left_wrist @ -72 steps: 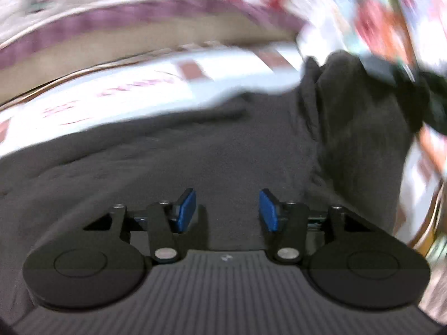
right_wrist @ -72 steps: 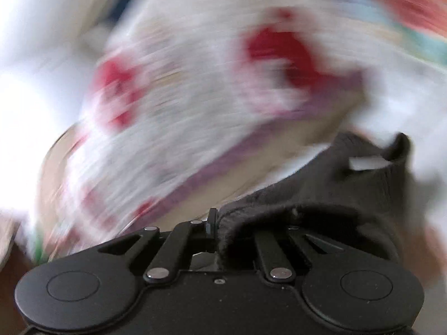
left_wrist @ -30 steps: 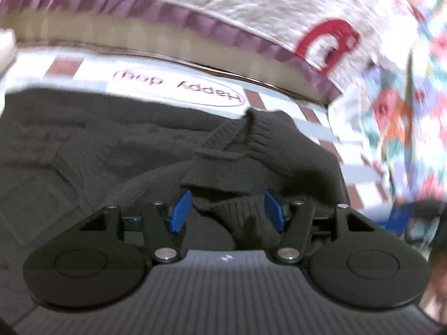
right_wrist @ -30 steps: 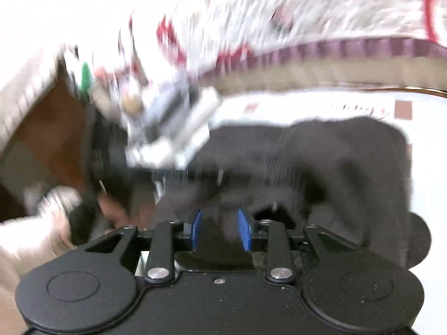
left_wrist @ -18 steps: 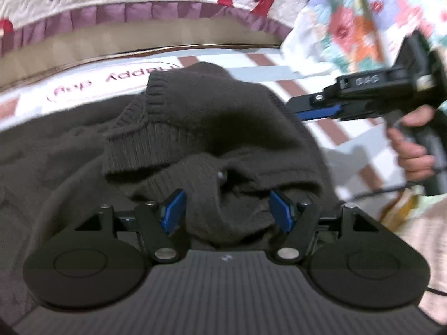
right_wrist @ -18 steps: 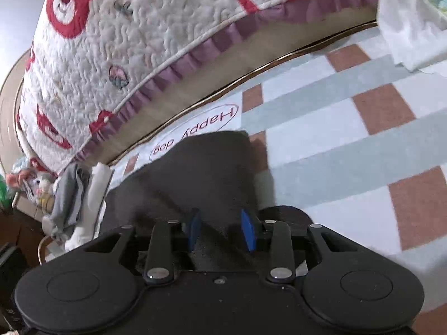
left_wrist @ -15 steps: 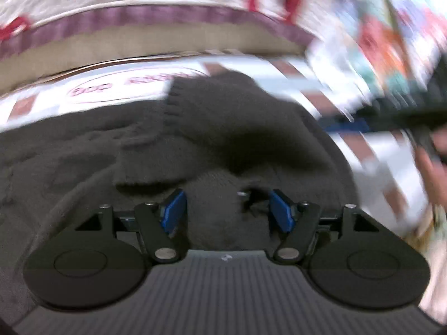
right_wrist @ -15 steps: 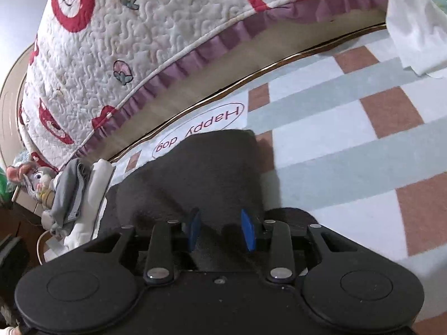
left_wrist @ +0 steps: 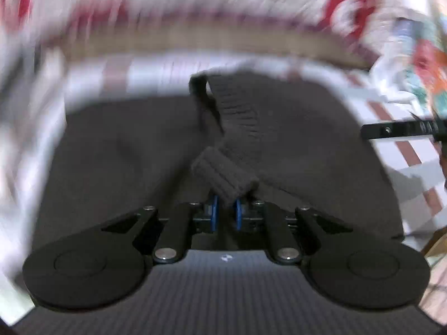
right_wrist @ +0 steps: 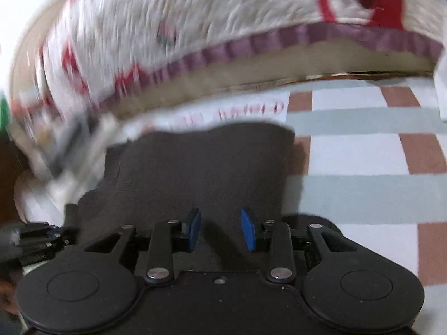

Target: Fold clothes

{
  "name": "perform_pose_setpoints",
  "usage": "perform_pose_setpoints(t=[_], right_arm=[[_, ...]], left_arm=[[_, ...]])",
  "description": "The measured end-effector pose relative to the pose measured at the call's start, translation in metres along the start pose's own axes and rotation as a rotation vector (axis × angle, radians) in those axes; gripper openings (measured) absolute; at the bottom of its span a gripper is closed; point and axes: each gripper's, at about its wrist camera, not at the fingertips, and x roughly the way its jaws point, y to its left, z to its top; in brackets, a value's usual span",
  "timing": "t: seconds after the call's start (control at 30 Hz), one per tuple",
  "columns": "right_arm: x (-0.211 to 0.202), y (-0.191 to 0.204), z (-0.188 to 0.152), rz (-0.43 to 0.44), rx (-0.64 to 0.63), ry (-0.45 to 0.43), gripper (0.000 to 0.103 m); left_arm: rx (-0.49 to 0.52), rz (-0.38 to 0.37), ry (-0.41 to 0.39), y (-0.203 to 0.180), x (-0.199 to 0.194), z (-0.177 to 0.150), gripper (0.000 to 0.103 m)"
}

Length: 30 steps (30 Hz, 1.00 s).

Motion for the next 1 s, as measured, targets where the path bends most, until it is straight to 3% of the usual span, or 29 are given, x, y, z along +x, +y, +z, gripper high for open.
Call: perform_pose_setpoints(t=[0.07, 0.23, 0.3, 0.33, 0.37, 0.43, 0.5, 0.57, 0.7, 0.8, 0.9, 1.0], right_arm=[[0.002, 0.013, -0.004, -0.060, -0.094, -0.003, 0.039], [-0.013, 0.029, -0.005, 0.026, -0.142, -0.075, 0.039], [-0.007, 0.039, -0.009, 0.070, -0.191, -0.046, 0.039], [0.003, 0.045, -0.014, 0.082, -0.228, 0.014, 0.039], [0.016, 0.052, -0.021, 0.072, -0.276, 0.097, 0.039], [0.023, 0.067, -0.037, 0.028, -0.420, 0.129, 0.040], [0.019, 0.070, -0.039, 0.033, -0.445, 0.148, 0.040], [0.012, 0.071, -0.039, 0.047, -0.446, 0.169, 0.040], [0.008, 0.073, -0.047, 0.041, -0.493, 0.215, 0.040], [0.004, 0.073, -0.049, 0.042, -0.486, 0.243, 0.039], [0.006, 0.075, -0.044, 0.028, -0.475, 0.239, 0.039], [-0.007, 0.079, -0.039, 0.035, -0.438, 0.162, 0.039]], left_arm=[[-0.098, -0.031, 0.067, 0.015, 0.013, -0.006, 0.010], [-0.110, -0.055, 0.024, 0.026, -0.001, 0.011, 0.011], [-0.129, -0.097, 0.003, 0.025, -0.007, 0.016, 0.019], [-0.125, -0.115, -0.013, 0.022, -0.008, 0.018, 0.026], [-0.109, -0.135, -0.029, 0.017, -0.009, 0.019, 0.031], [-0.045, -0.170, -0.063, 0.003, -0.013, 0.023, 0.036], [0.035, -0.211, -0.087, -0.016, -0.013, 0.024, 0.040], [0.100, -0.237, -0.050, -0.035, -0.001, 0.020, 0.041], [0.231, -0.138, 0.090, -0.067, 0.033, -0.003, 0.041], [0.248, -0.121, 0.080, -0.071, 0.037, -0.011, 0.041], [0.174, -0.129, 0.080, -0.053, 0.025, -0.002, 0.042], [0.089, -0.121, 0.069, -0.027, 0.007, 0.010, 0.043]])
